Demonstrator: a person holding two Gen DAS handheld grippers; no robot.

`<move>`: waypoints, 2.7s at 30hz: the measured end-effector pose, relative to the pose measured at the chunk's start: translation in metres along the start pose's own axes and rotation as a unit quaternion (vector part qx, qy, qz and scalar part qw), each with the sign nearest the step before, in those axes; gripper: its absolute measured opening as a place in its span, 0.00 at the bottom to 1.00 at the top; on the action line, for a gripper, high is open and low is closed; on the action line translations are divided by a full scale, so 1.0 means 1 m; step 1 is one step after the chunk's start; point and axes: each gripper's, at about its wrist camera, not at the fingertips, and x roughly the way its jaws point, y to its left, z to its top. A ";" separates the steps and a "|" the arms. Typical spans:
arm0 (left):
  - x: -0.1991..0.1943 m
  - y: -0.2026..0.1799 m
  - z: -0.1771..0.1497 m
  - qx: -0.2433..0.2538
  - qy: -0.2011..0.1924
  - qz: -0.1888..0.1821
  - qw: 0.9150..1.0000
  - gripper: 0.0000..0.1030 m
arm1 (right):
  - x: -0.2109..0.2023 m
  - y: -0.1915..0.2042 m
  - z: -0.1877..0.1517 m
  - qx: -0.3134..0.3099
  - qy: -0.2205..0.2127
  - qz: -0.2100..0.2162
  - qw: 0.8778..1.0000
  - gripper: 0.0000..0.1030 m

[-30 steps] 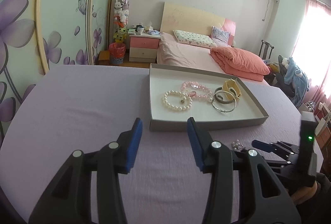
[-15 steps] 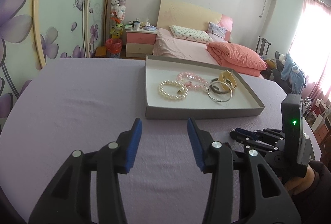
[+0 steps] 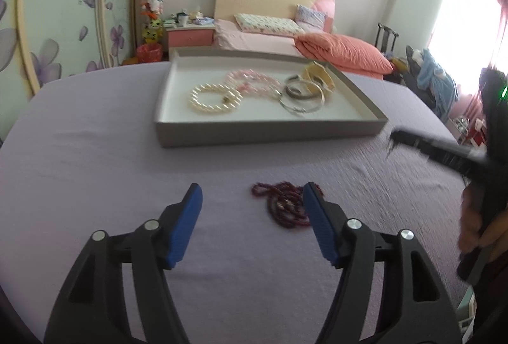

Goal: Organize jewelry
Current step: 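Grasp the silver stud earrings with the right tool, then grasp the dark red beaded necklace with the left tool while the right tool holds the earrings, then carry the silver earrings and red necklace over the tray with both tools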

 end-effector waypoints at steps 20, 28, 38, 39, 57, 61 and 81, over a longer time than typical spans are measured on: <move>0.060 -0.053 -0.004 0.048 0.067 0.069 0.994 0.70 | -0.012 -0.014 0.008 0.015 -0.021 0.021 0.999 0.11; 0.059 -0.060 -0.002 0.062 0.055 0.062 0.995 0.28 | -0.009 -0.015 0.010 0.019 -0.021 0.027 0.999 0.11; 0.035 -0.042 0.011 0.043 0.023 0.026 0.998 0.12 | -0.019 -0.011 0.016 0.018 -0.039 0.032 0.999 0.11; 0.030 -0.039 0.014 0.041 0.016 0.024 0.999 0.12 | -0.020 -0.011 0.018 0.018 -0.042 0.032 0.998 0.11; -0.052 -0.005 0.111 0.002 -0.118 0.037 0.992 0.12 | -0.029 0.020 0.060 -0.006 -0.088 0.045 0.995 0.11; -0.051 -0.005 0.126 0.000 -0.127 0.038 0.991 0.12 | -0.025 0.024 0.069 -0.011 -0.094 0.050 0.994 0.11; 0.012 0.014 0.169 -0.017 -0.111 0.053 0.992 0.12 | 0.045 0.034 0.102 -0.027 -0.103 0.018 0.994 0.11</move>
